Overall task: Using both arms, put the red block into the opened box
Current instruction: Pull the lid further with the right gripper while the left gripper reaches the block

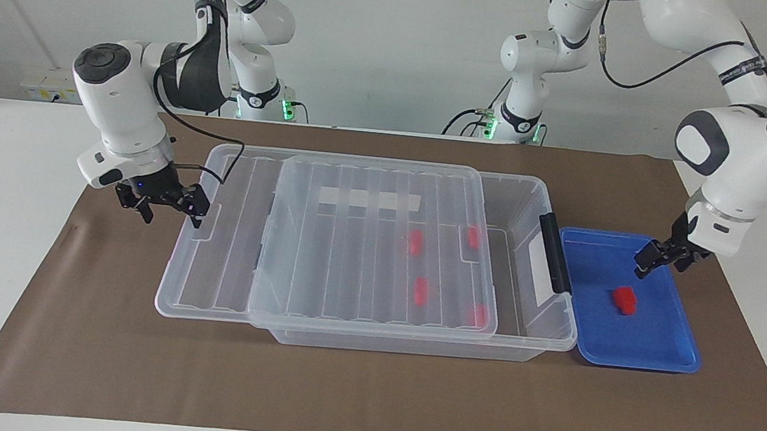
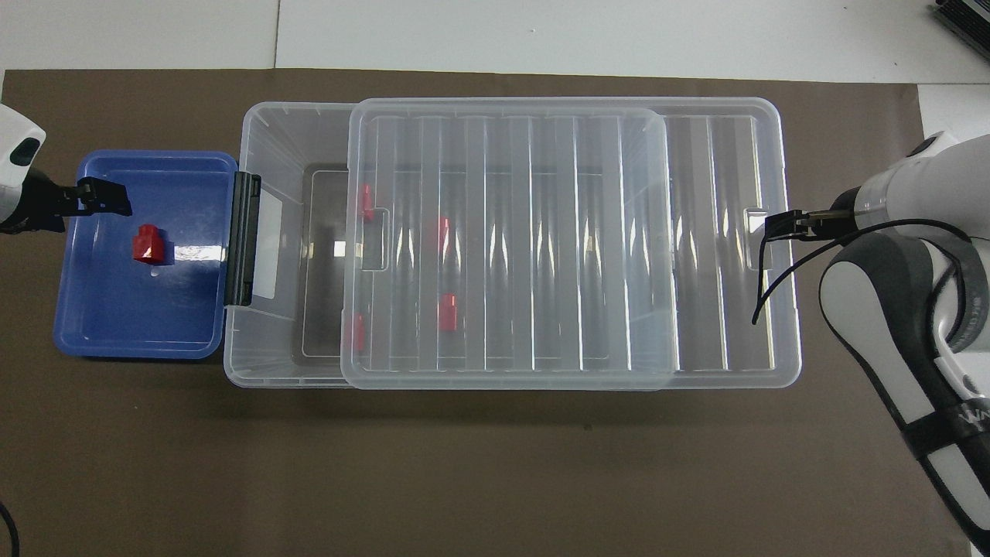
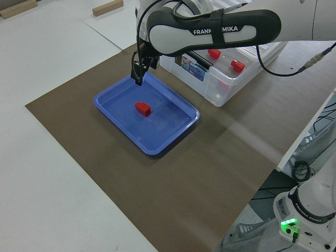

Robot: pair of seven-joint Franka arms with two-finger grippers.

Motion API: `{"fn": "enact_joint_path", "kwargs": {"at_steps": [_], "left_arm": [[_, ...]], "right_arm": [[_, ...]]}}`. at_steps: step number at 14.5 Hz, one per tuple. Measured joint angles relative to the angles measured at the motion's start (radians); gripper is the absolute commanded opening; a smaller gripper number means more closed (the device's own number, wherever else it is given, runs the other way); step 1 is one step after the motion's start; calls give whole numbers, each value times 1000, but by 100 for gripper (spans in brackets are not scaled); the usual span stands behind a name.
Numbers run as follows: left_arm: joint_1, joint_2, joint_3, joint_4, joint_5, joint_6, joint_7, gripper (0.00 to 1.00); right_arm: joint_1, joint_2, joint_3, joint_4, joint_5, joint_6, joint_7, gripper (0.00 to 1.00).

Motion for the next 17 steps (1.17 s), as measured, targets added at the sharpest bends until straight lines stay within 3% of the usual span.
{"fn": "enact_joint_path", "kwargs": {"at_steps": [8, 17], "left_arm": [[44, 125, 0, -45, 0, 194, 118, 100], [37, 159, -9, -115, 1, 284, 198, 100]], "right_arm": [[-38, -5, 0, 0, -1, -23, -56, 100], [-64, -8, -1, 1, -8, -42, -72, 100]]}}
